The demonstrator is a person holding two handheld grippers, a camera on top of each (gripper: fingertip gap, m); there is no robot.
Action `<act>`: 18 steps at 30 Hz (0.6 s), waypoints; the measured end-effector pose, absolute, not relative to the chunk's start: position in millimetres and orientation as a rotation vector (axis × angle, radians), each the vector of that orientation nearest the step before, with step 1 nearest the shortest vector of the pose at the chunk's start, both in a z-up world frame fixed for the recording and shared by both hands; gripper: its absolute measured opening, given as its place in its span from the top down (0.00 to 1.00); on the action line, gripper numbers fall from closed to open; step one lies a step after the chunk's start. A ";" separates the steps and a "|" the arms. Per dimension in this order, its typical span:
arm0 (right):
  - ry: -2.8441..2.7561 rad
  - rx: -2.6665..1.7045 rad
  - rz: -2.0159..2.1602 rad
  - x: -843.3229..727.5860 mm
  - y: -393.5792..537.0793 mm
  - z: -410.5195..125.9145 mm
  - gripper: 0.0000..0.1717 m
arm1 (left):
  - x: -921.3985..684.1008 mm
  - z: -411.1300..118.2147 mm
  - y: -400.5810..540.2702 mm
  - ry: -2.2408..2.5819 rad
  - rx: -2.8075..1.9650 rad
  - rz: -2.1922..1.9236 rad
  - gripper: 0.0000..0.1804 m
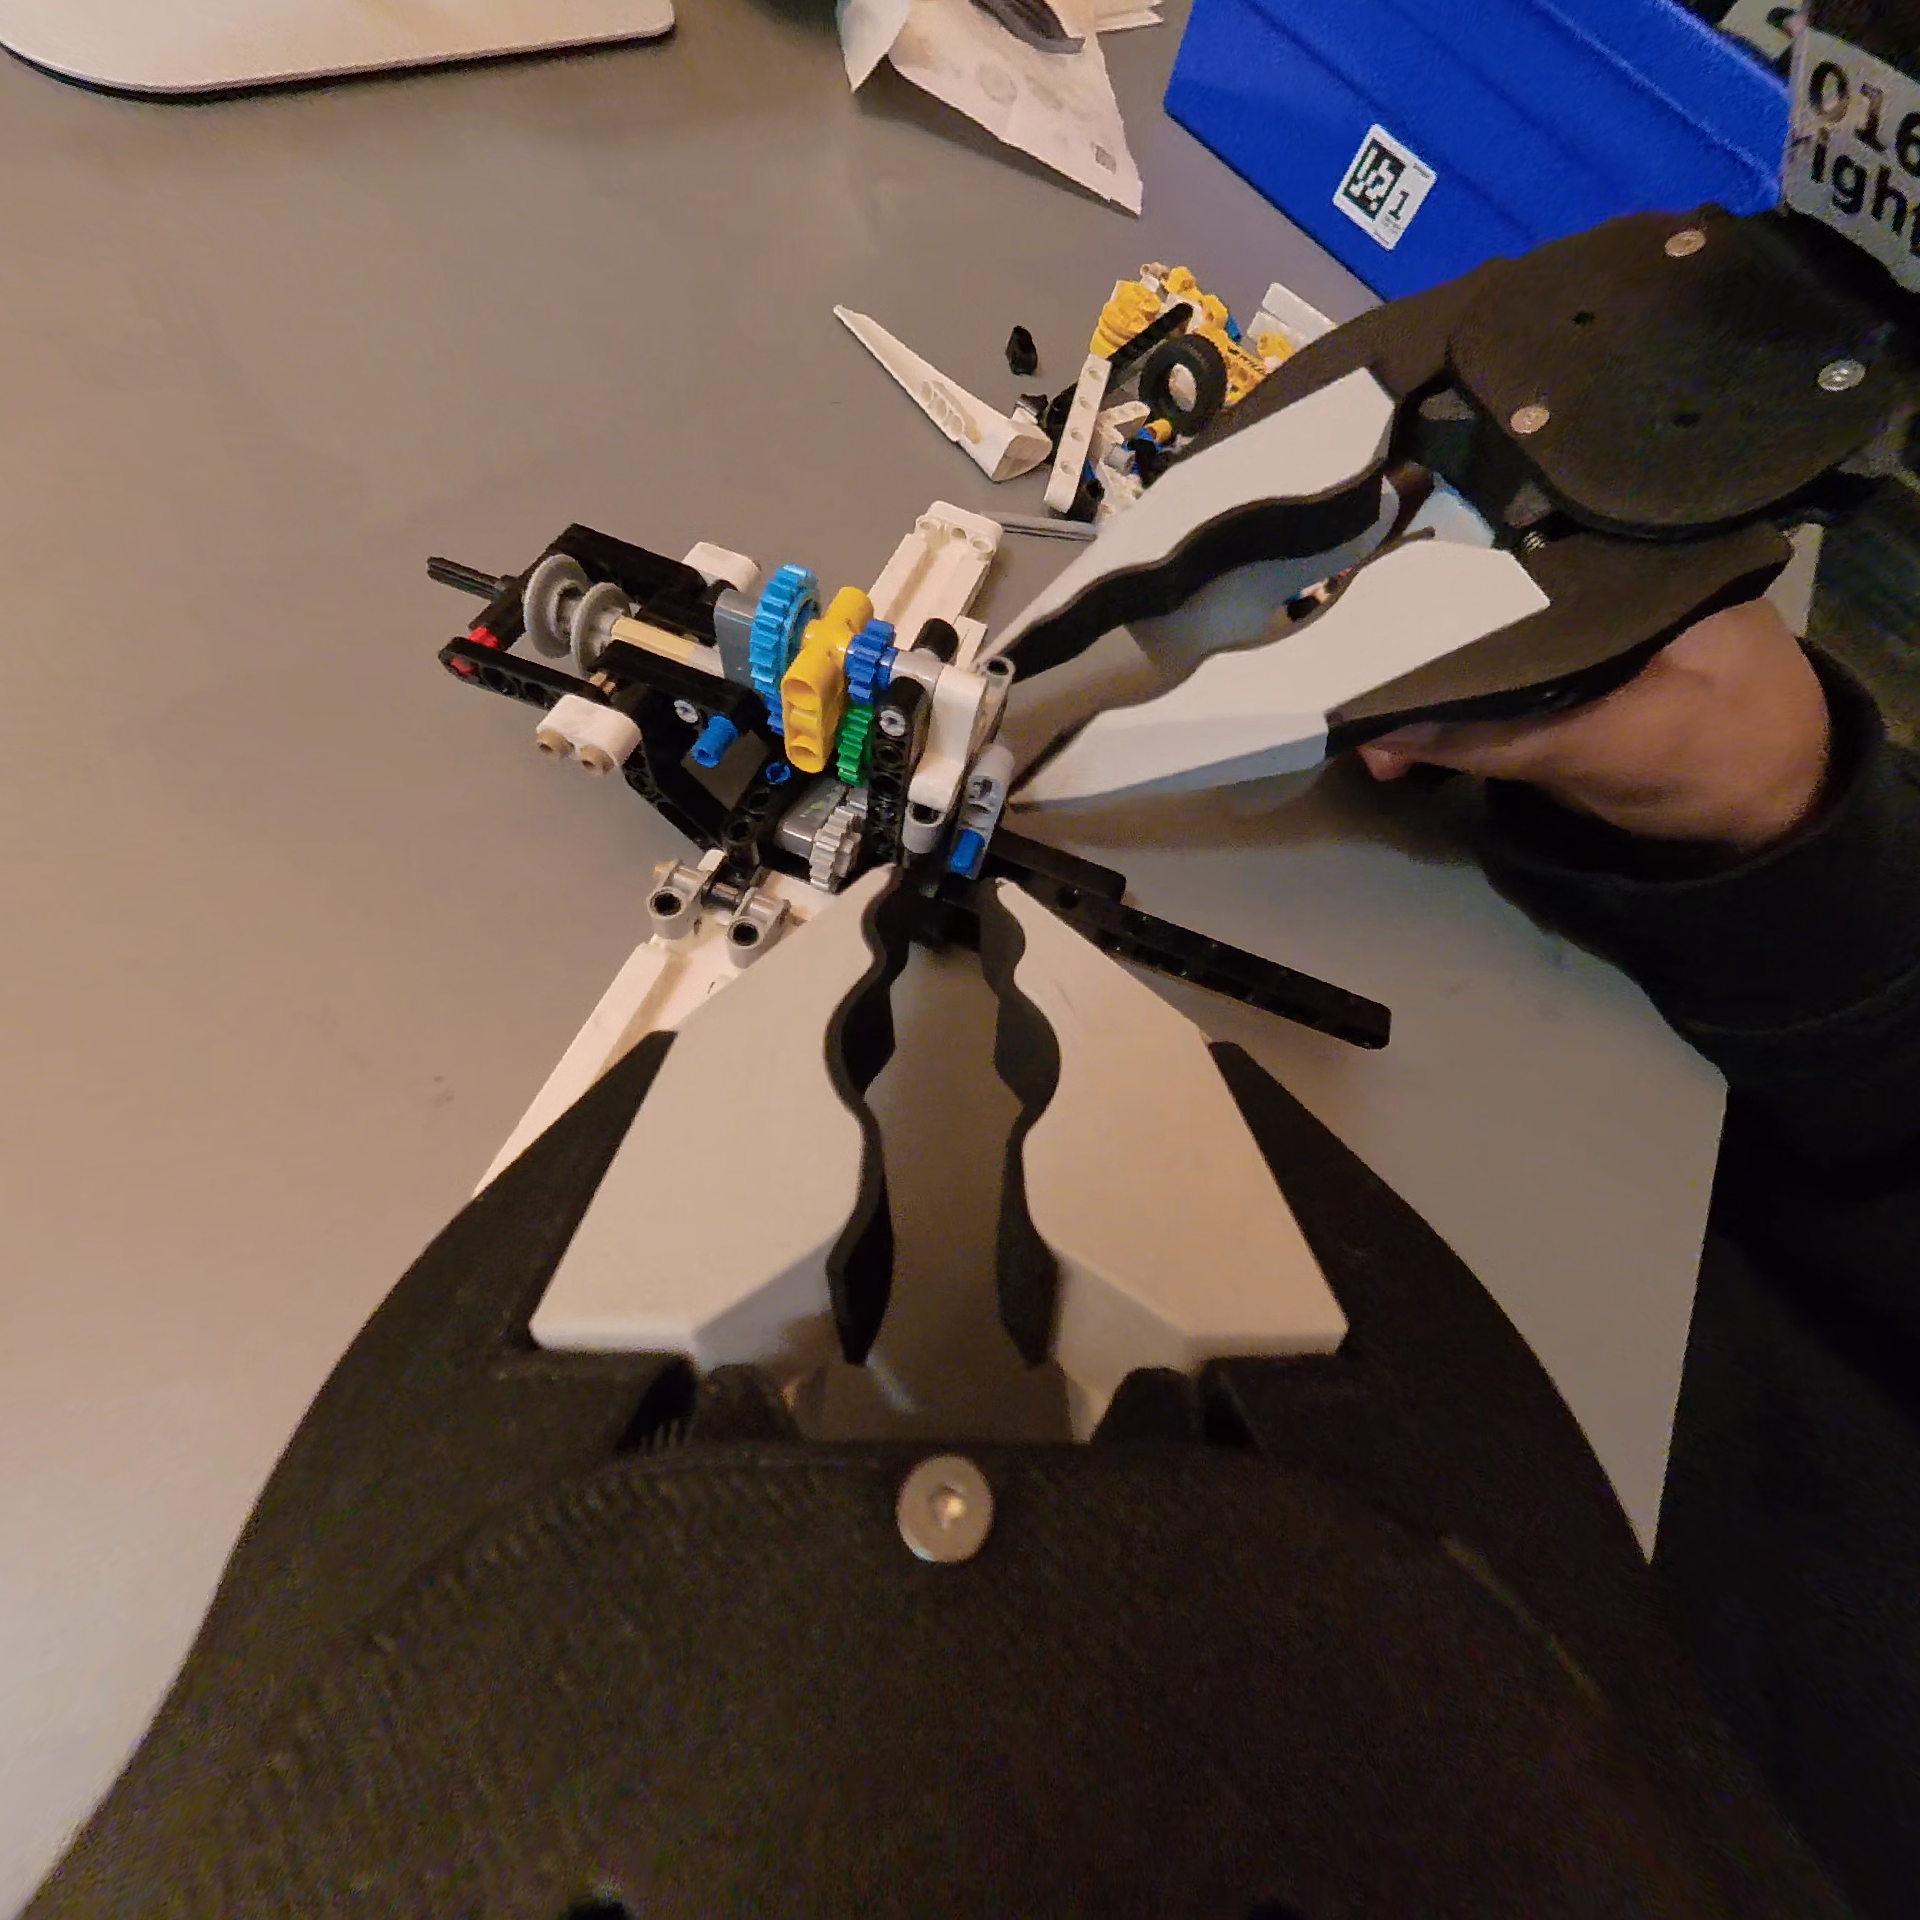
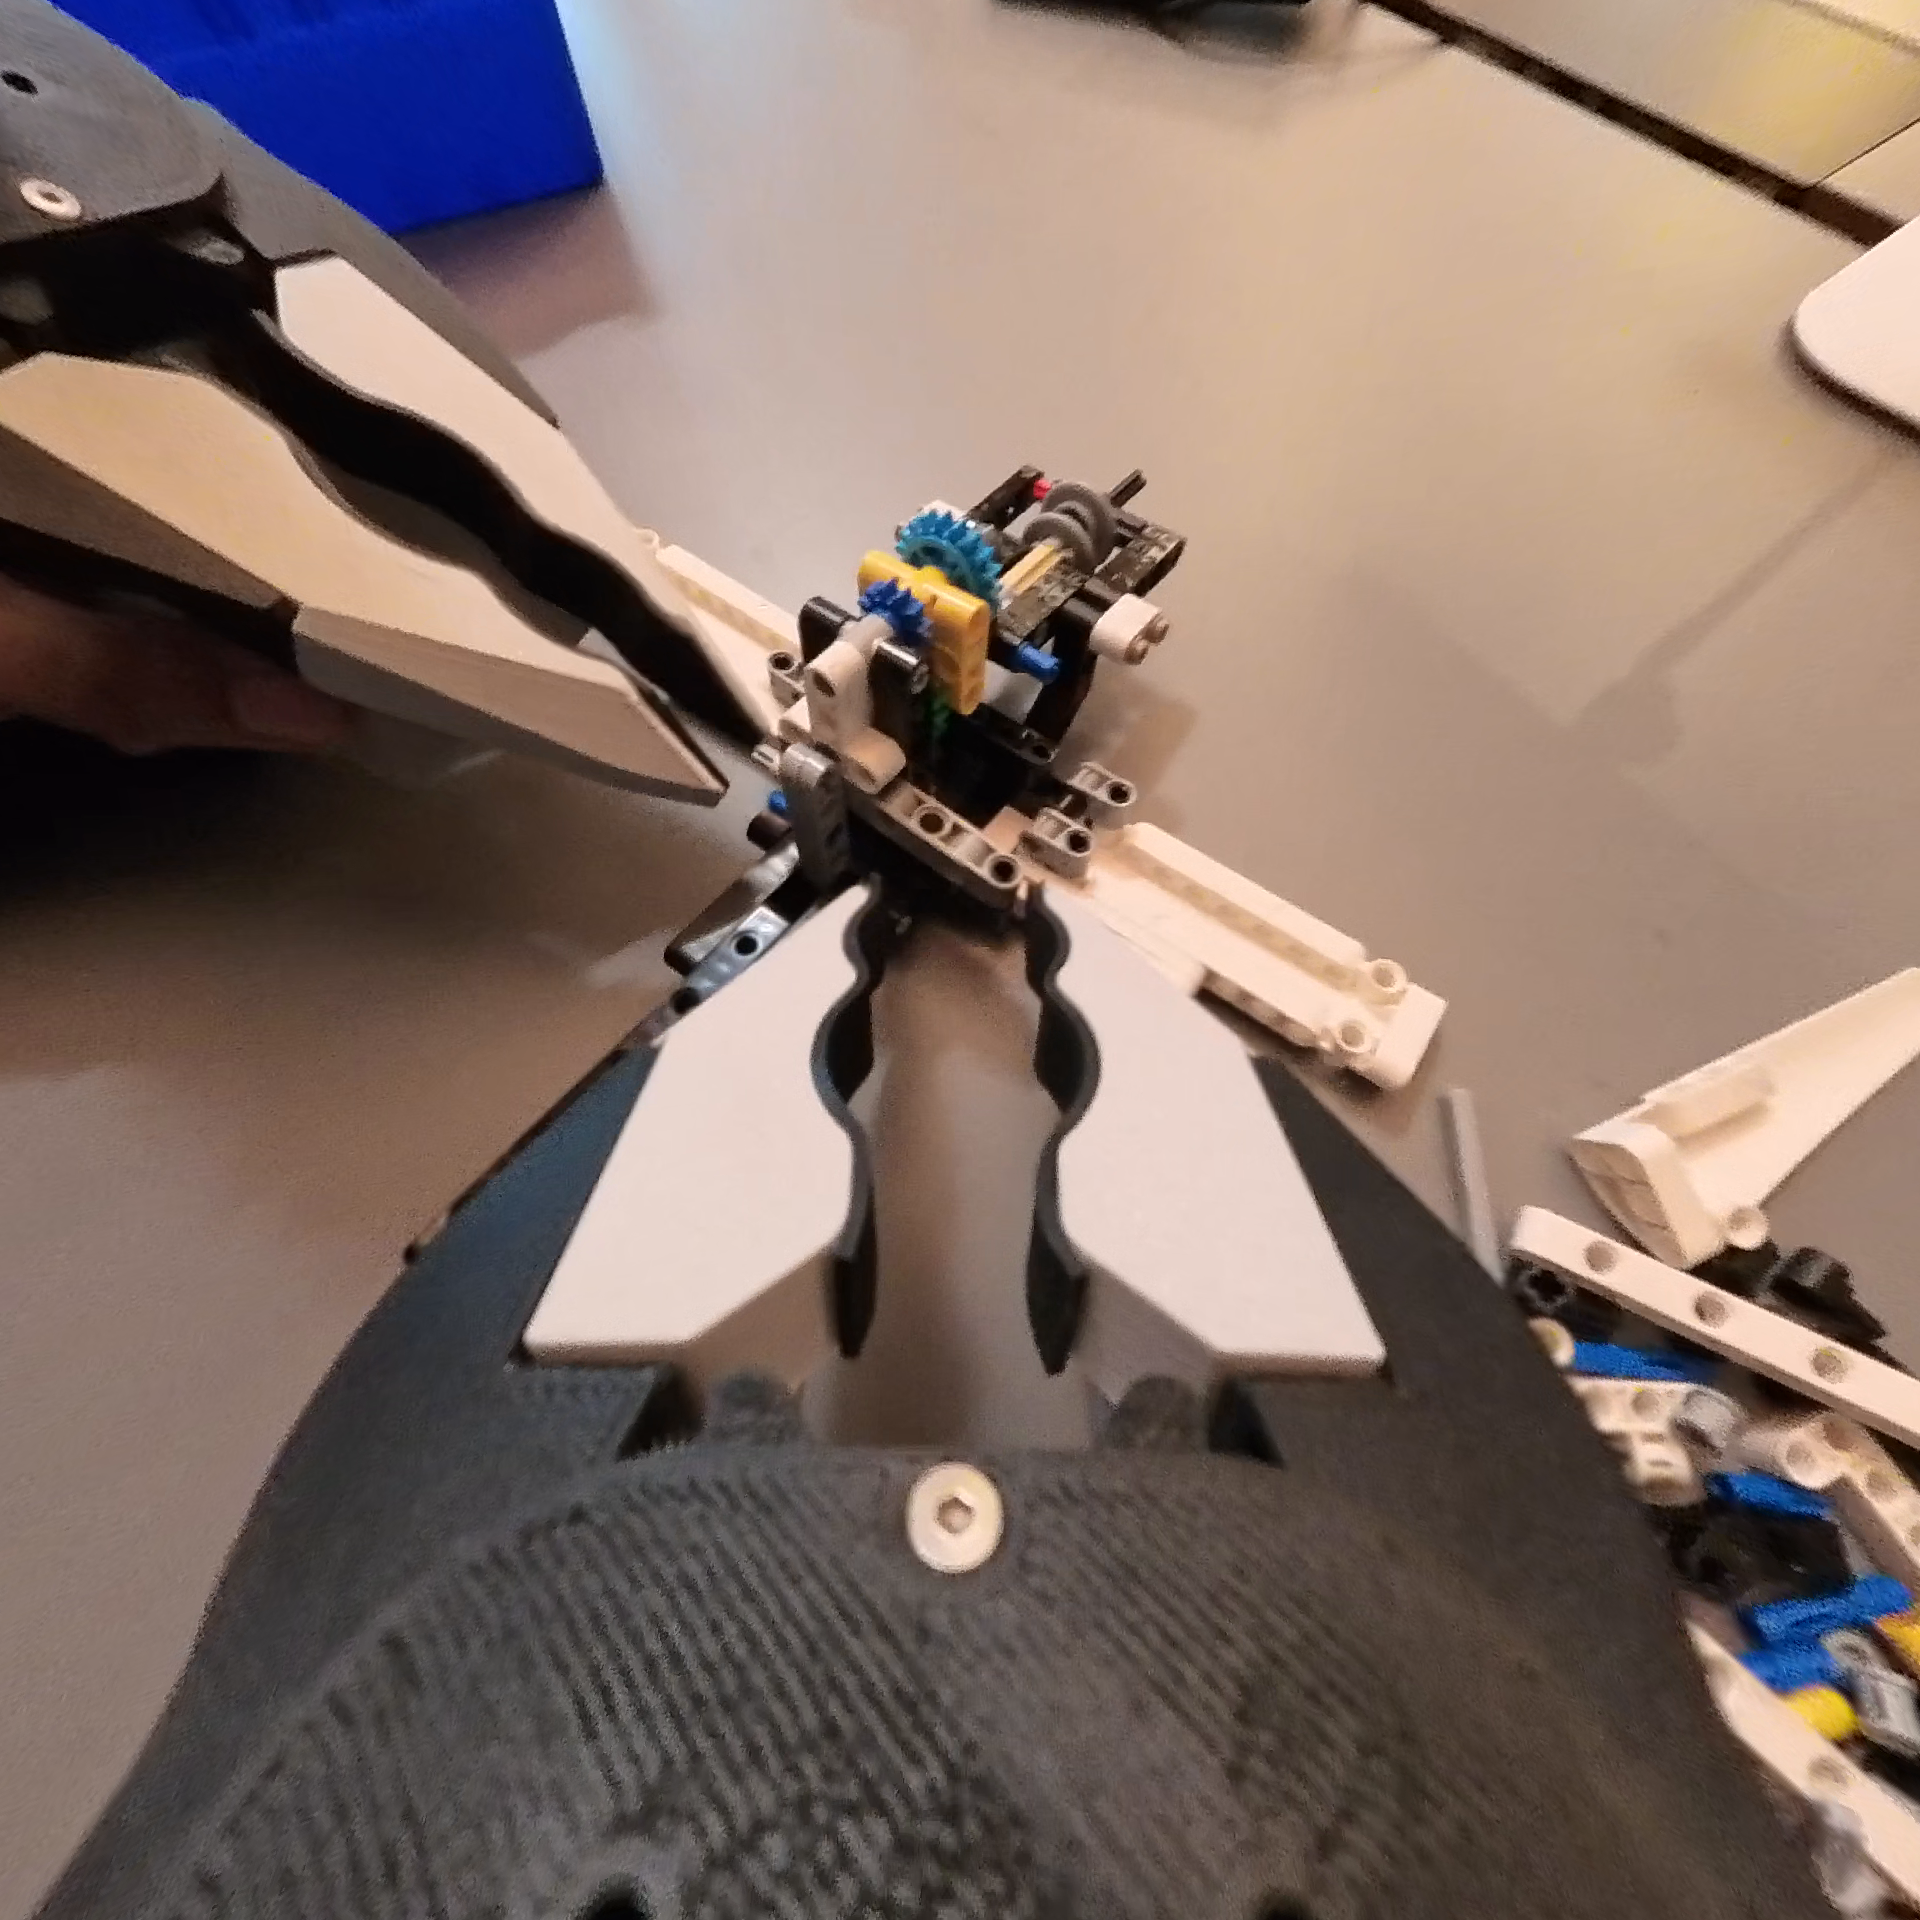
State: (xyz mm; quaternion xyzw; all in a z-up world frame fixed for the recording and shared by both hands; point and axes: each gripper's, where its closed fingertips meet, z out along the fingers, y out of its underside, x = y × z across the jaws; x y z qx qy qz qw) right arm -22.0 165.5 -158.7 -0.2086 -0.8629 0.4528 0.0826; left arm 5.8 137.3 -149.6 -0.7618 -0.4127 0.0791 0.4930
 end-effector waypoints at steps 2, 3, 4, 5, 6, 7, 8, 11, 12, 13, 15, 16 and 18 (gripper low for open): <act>-2.594 -0.605 1.361 -19.1 162.8 -159.8 0.84 | 4.8 -151.3 136.4 -1.013 -1.857 0.204 0.93; -2.599 -0.596 1.380 -17.0 160.6 -158.7 0.83 | 4.7 -152.1 136.3 -1.017 -1.864 0.210 0.93; -2.604 -0.588 1.402 -14.8 158.4 -157.5 0.82 | 4.3 -152.6 136.1 -1.019 -1.869 0.217 0.93; -2.603 -0.590 1.410 -14.3 157.5 -156.9 0.81 | 4.1 -153.2 135.8 -1.023 -1.872 0.223 0.93; -2.603 -0.587 1.412 -14.0 157.2 -156.8 0.81 | 3.8 -153.9 135.2 -1.031 -1.873 0.226 0.93; -2.606 -0.582 1.421 -13.0 156.5 -156.3 0.81 | 3.2 -154.6 134.3 -1.042 -1.872 0.227 0.93; -2.609 -0.577 1.438 -11.5 155.0 -155.3 0.81 | 2.5 -154.5 133.2 -1.050 -1.867 0.231 0.92; -2.600 -0.586 1.453 -11.6 154.4 -153.6 0.81 | -0.3 -150.7 128.1 -1.072 -1.828 0.263 0.92; -2.583 -0.596 1.432 -14.9 156.8 -153.8 0.80 | -0.4 -149.5 127.1 -1.075 -1.817 0.266 0.92; -2.564 -0.601 1.414 -18.2 159.4 -153.4 0.80 | -0.3 -148.5 126.6 -1.073 -1.809 0.265 0.92; -2.525 -0.605 1.427 -21.5 161.3 -148.3 0.80 | -0.3 -146.2 125.9 -1.068 -1.794 0.269 0.93; -2.506 -0.597 1.456 -21.3 160.5 -143.7 0.80 | 0.1 -145.4 126.2 -1.061 -1.791 0.268 0.92; -2.467 -0.573 1.502 -20.7 159.2 -134.9 0.82 | 0.9 -144.4 127.0 -1.050 -1.792 0.272 0.93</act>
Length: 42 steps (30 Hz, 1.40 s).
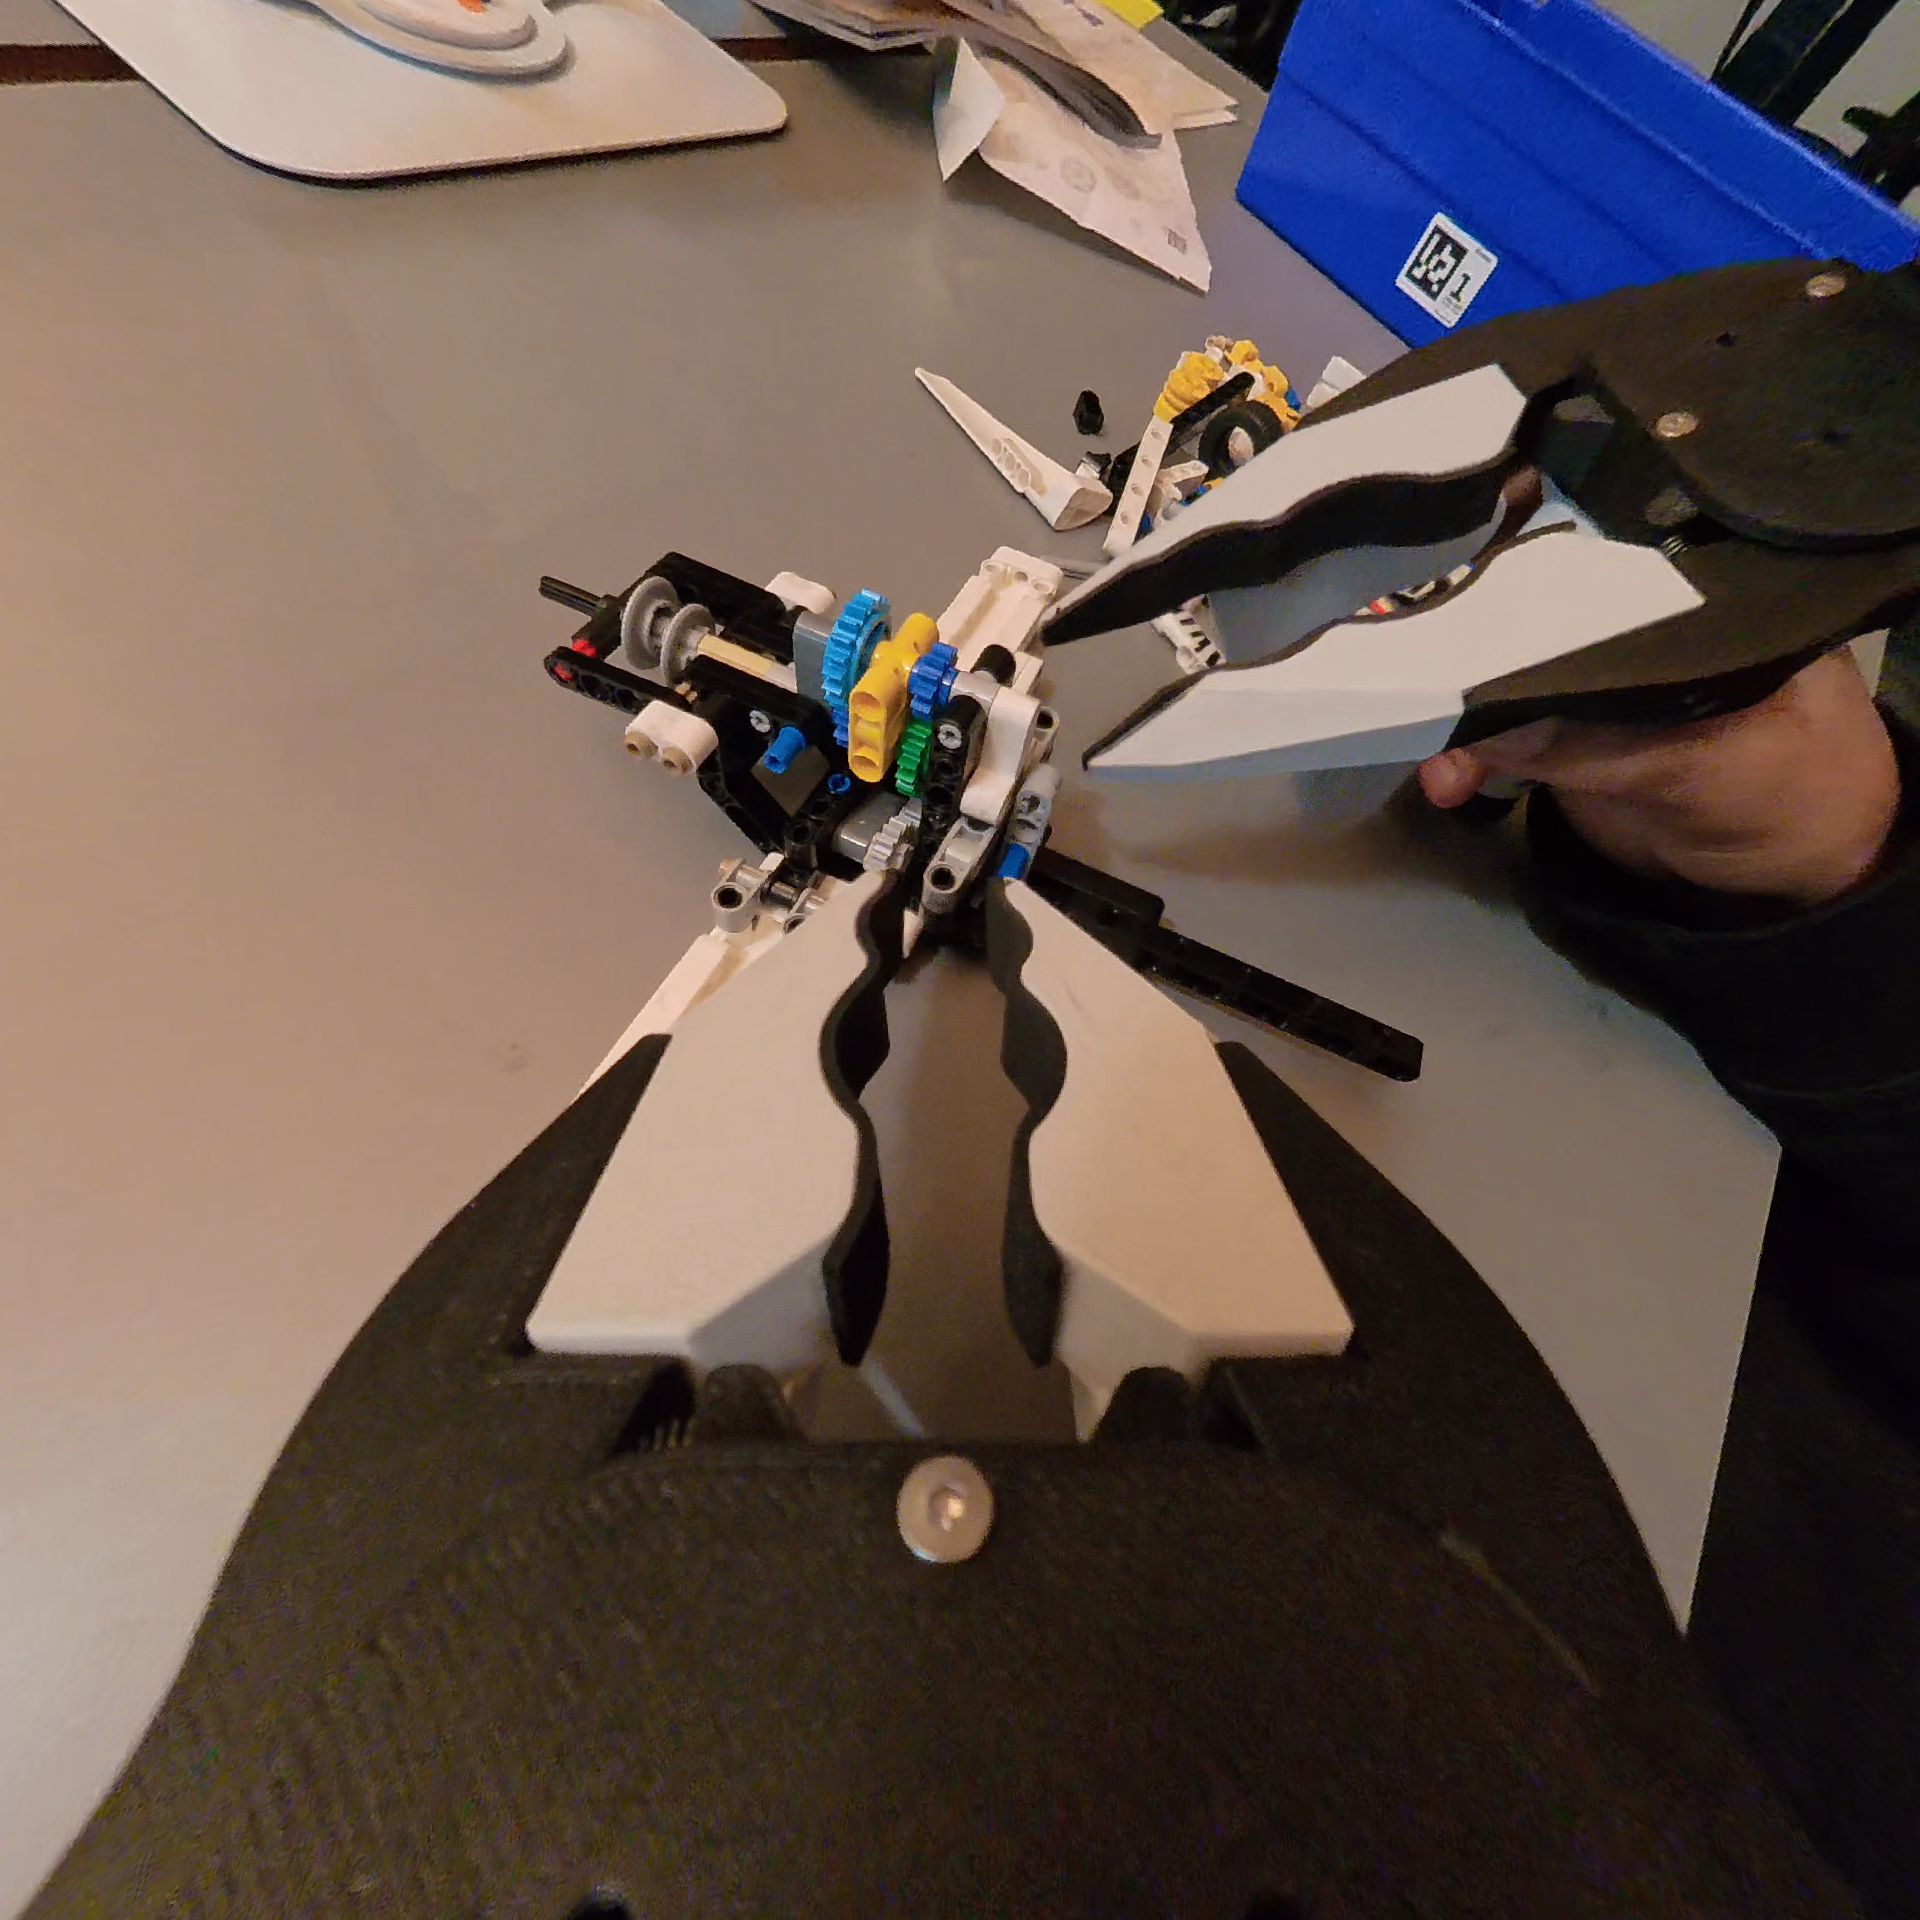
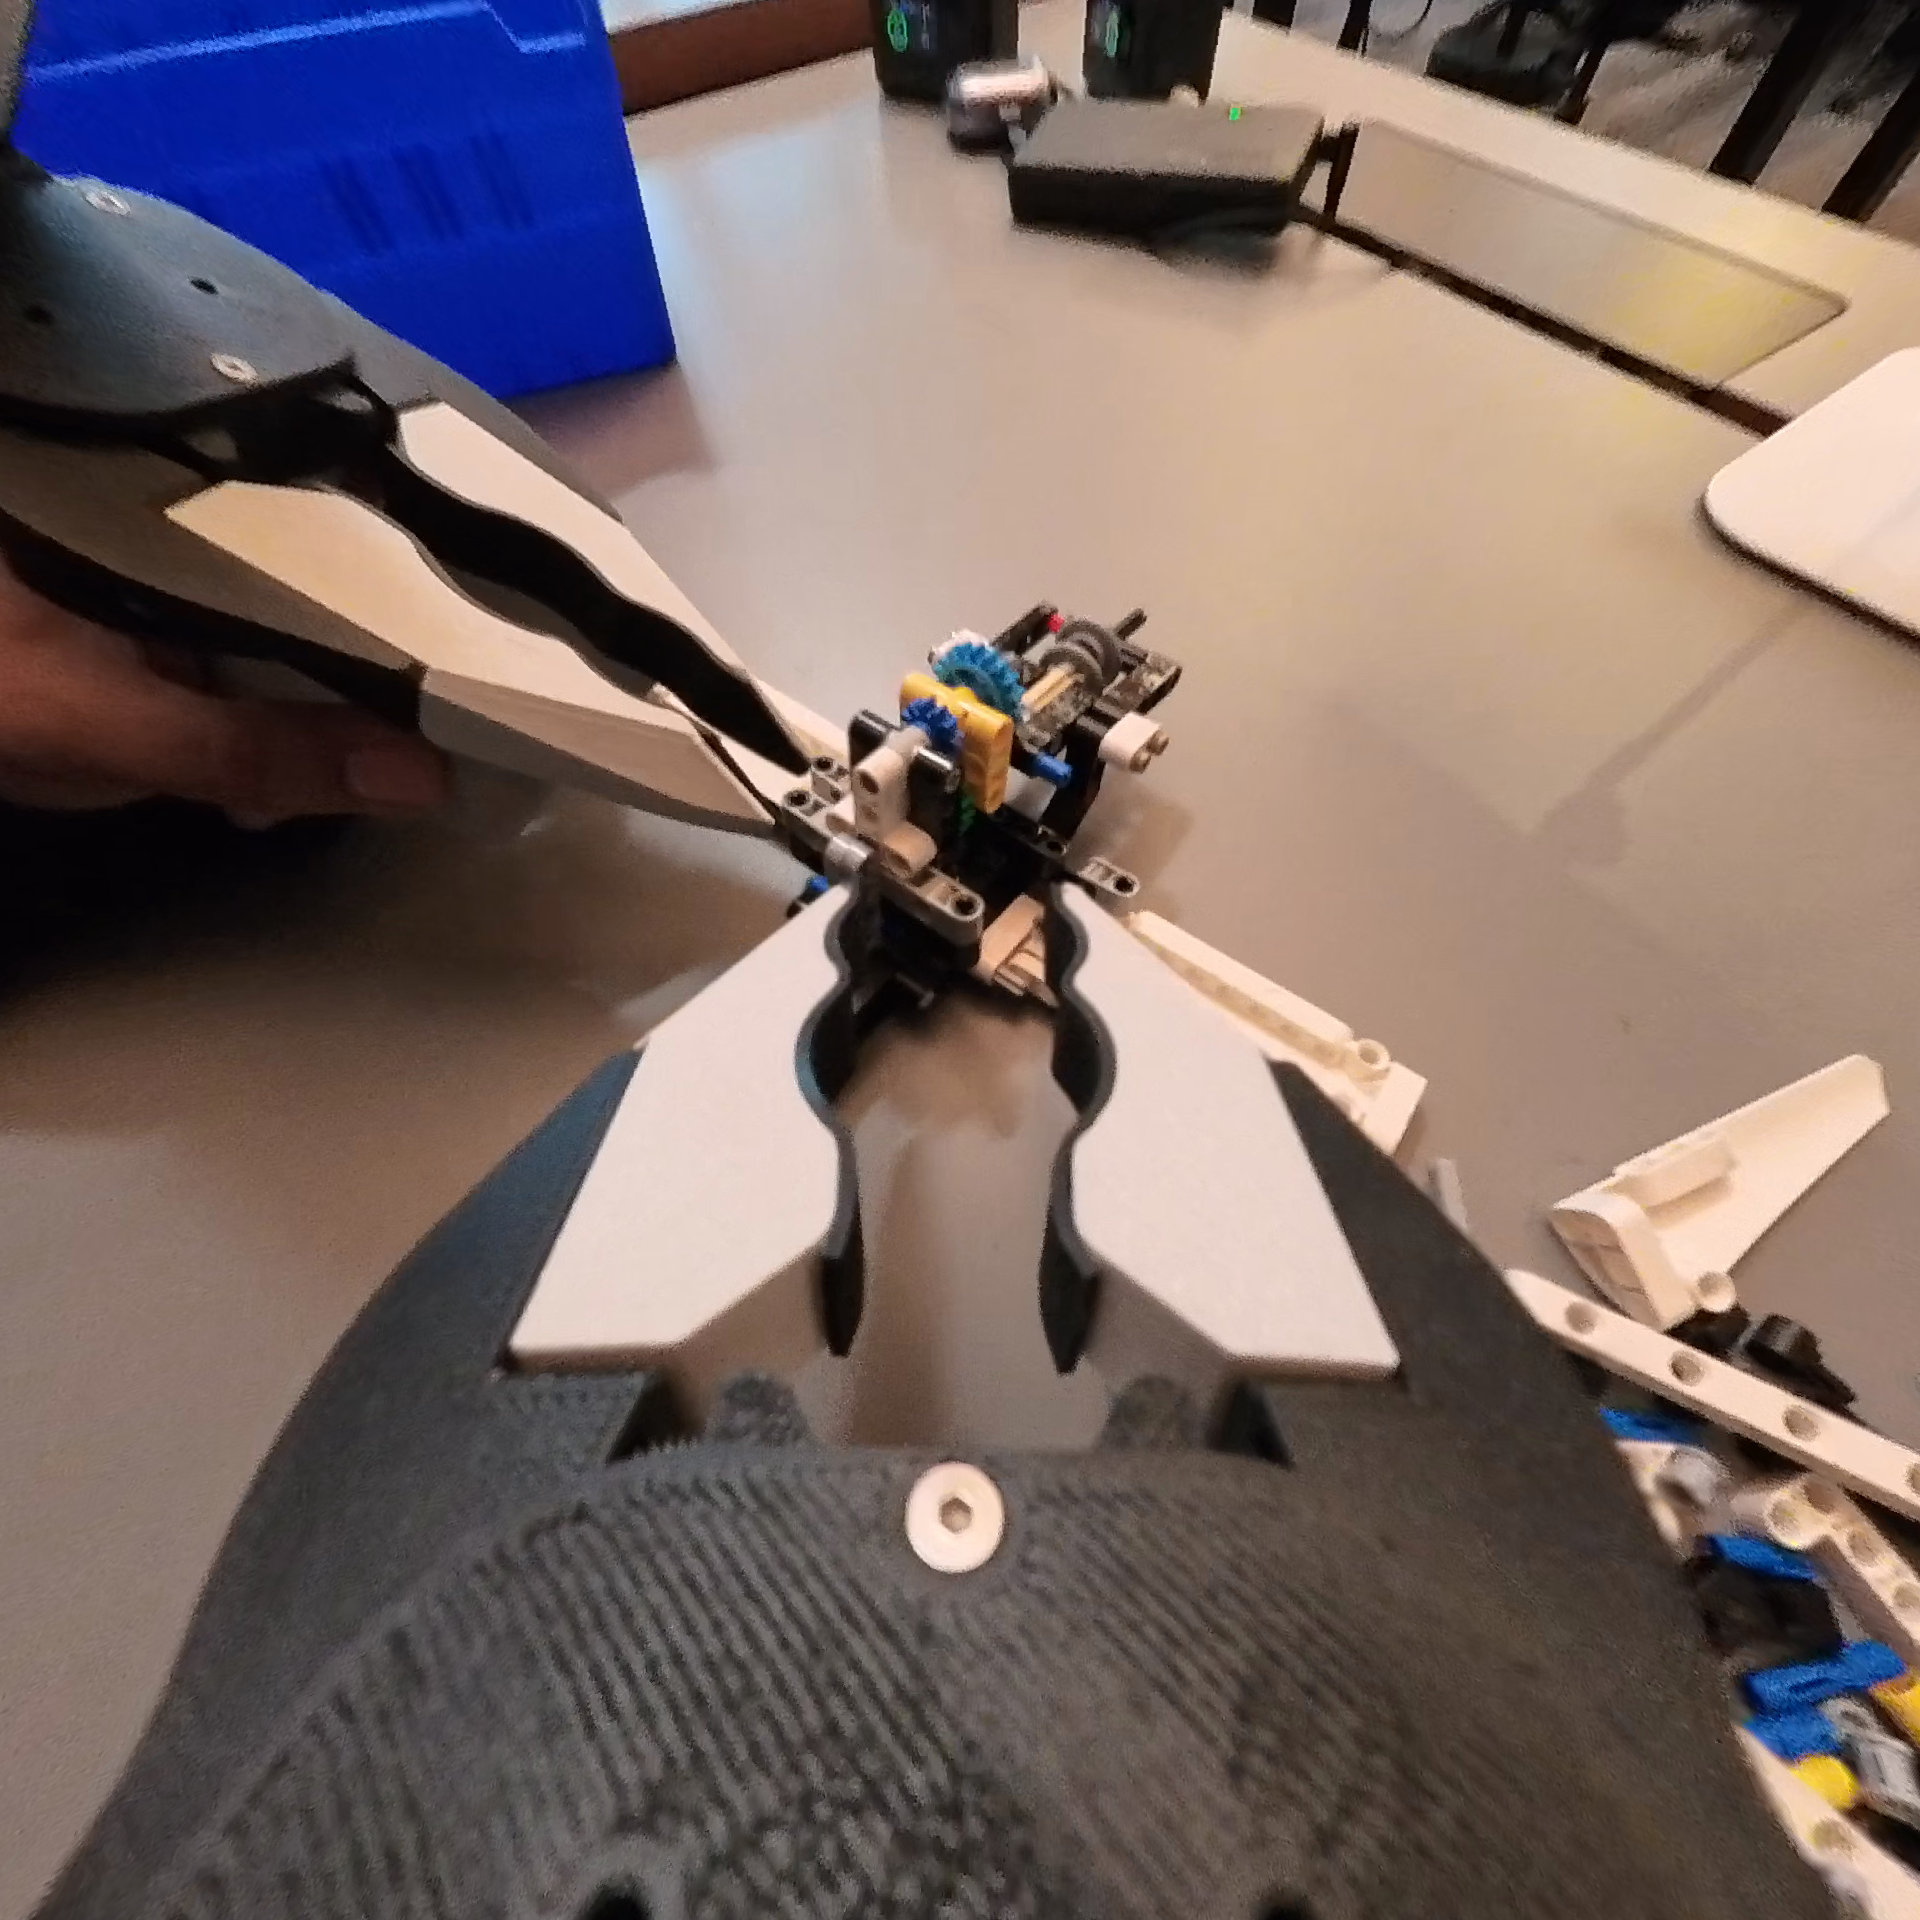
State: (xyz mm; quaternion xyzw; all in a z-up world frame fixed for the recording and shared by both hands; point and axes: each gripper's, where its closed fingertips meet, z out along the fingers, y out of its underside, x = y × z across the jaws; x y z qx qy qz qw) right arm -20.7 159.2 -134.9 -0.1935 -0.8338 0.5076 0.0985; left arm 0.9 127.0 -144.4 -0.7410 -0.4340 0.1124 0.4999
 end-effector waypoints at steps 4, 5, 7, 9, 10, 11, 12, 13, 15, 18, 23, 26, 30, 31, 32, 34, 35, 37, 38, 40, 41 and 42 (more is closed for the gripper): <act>-2.440 -0.512 1.547 -15.4 155.4 -126.4 0.87 | 2.7 -142.8 129.1 -1.021 -1.805 0.298 0.95; -2.447 -0.497 1.550 -13.3 153.9 -126.5 0.88 | 3.4 -142.6 130.0 -1.011 -1.811 0.303 0.95; -2.470 -0.471 1.538 -9.4 150.8 -129.1 0.90 | 5.6 -142.3 132.9 -0.985 -1.828 0.310 0.96; -2.489 -0.447 1.507 -6.8 148.5 -133.0 0.91 | 7.6 -142.6 135.8 -0.958 -1.850 0.324 0.96; -2.493 -0.435 1.489 -6.0 147.6 -134.6 0.91 | 8.4 -143.0 137.1 -0.948 -1.862 0.334 0.96; -2.494 -0.425 1.472 -5.6 146.9 -135.7 0.91 | 9.4 -143.2 138.7 -0.935 -1.874 0.342 0.97; -2.493 -0.416 1.458 -5.4 146.4 -136.6 0.92 | 9.5 -143.9 139.1 -0.931 -1.885 0.357 0.97; -2.492 -0.410 1.445 -5.4 146.2 -137.3 0.92 | 9.8 -144.6 139.7 -0.927 -1.895 0.366 0.98; -2.484 -0.404 1.432 -6.3 146.7 -137.3 0.92 | 10.0 -145.3 140.0 -0.923 -1.905 0.378 0.98; -2.466 -0.417 1.450 -8.0 148.1 -134.1 0.92 | 9.4 -145.0 139.1 -0.931 -1.898 0.373 0.99; -2.462 -0.424 1.452 -8.8 148.7 -133.9 0.91 | 8.0 -144.4 136.6 -0.953 -1.879 0.365 1.00; -2.467 -0.420 1.445 -8.4 148.4 -134.8 0.91 | 7.7 -143.4 135.7 -0.955 -1.872 0.374 1.00; -2.471 -0.417 1.442 -7.8 148.2 -135.5 0.92 | 6.7 -144.5 134.8 -0.967 -1.873 0.373 1.00; -2.470 -0.416 1.442 -7.6 148.1 -135.3 0.92 | 6.6 -144.6 134.8 -0.969 -1.873 0.371 1.00; -2.470 -0.414 1.444 -7.3 147.8 -135.1 0.92 | 6.5 -144.9 134.8 -0.970 -1.874 0.367 1.00; -2.471 -0.411 1.445 -6.7 147.4 -135.1 0.92 | 6.2 -145.6 134.4 -0.977 -1.874 0.361 1.00; -2.471 -0.409 1.444 -6.5 147.2 -135.2 0.92 | 6.0 -145.8 134.3 -0.980 -1.873 0.357 1.00; -2.473 -0.408 1.438 -6.5 147.2 -135.8 0.92 | 6.0 -145.9 134.3 -0.982 -1.871 0.350 1.00; -2.473 -0.408 1.436 -6.5 147.2 -136.1 0.92 | 5.9 -145.6 134.1 -0.982 -1.869 0.350 1.00; -2.472 -0.407 1.437 -6.5 147.2 -135.9 0.92 | 6.0 -144.7 133.9 -0.981 -1.863 0.352 1.00; -2.471 -0.407 1.438 -6.5 147.2 -135.8 0.92 | 6.0 -144.7 133.9 -0.981 -1.862 0.351 1.00; -2.471 -0.408 1.437 -6.6 147.3 -135.9 0.92 | 6.2 -144.8 134.0 -0.981 -1.862 0.349 1.00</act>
